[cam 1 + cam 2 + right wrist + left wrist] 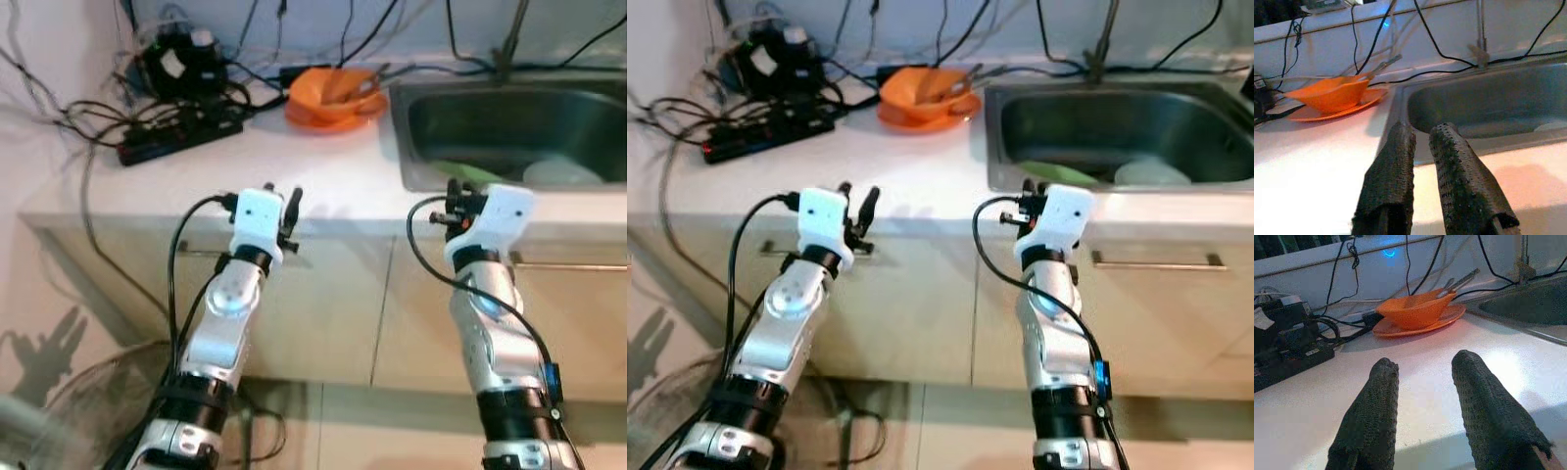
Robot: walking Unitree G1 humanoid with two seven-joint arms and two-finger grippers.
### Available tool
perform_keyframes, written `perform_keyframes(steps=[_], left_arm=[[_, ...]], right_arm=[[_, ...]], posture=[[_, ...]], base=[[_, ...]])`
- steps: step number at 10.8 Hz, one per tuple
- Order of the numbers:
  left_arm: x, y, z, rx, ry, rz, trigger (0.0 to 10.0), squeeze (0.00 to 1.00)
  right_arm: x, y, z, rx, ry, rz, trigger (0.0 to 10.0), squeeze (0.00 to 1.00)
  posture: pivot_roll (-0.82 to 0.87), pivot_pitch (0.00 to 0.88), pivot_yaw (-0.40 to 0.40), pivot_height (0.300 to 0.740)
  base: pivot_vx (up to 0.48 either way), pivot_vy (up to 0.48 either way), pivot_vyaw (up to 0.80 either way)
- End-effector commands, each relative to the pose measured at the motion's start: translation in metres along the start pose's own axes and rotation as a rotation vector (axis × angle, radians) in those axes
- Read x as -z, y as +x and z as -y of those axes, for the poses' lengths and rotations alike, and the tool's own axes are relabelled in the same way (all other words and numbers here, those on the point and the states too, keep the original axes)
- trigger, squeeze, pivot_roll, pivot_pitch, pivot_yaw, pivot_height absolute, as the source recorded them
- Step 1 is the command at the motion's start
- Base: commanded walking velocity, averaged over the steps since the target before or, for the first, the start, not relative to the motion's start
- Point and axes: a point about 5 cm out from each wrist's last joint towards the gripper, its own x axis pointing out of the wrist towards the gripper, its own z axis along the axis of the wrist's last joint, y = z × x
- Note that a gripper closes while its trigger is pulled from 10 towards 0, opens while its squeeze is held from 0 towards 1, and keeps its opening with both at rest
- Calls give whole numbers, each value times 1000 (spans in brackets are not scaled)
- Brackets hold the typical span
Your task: Kitchen organization
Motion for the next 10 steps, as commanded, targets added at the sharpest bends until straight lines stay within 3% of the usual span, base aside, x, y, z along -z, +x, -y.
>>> perform_keyframes(steps=[1, 3, 8, 10], left_arm=[[-5, 1, 1, 3, -12, 25, 10000, 0], [-6, 2, 0, 9, -5, 22, 10000, 0], [-6, 3, -3, -5, 0, 22, 10000, 0], [-16, 4, -6, -26, -17, 85, 10000, 0]], right_arm=[[-1, 2, -2, -10, -11, 1, 10000, 0], [-1, 2, -4, -14, -5, 2, 10000, 0], [0, 3, -2, -7, -3, -5, 10000, 0], [-9, 4, -6, -36, -41, 39, 10000, 0]], posture=[[45, 47, 107, 740], [46, 50, 107, 740], [50, 55, 106, 740], [50, 55, 105, 740]], base=[[0, 0, 0], [0, 0, 0], [373, 0, 0], [386, 0, 0]])
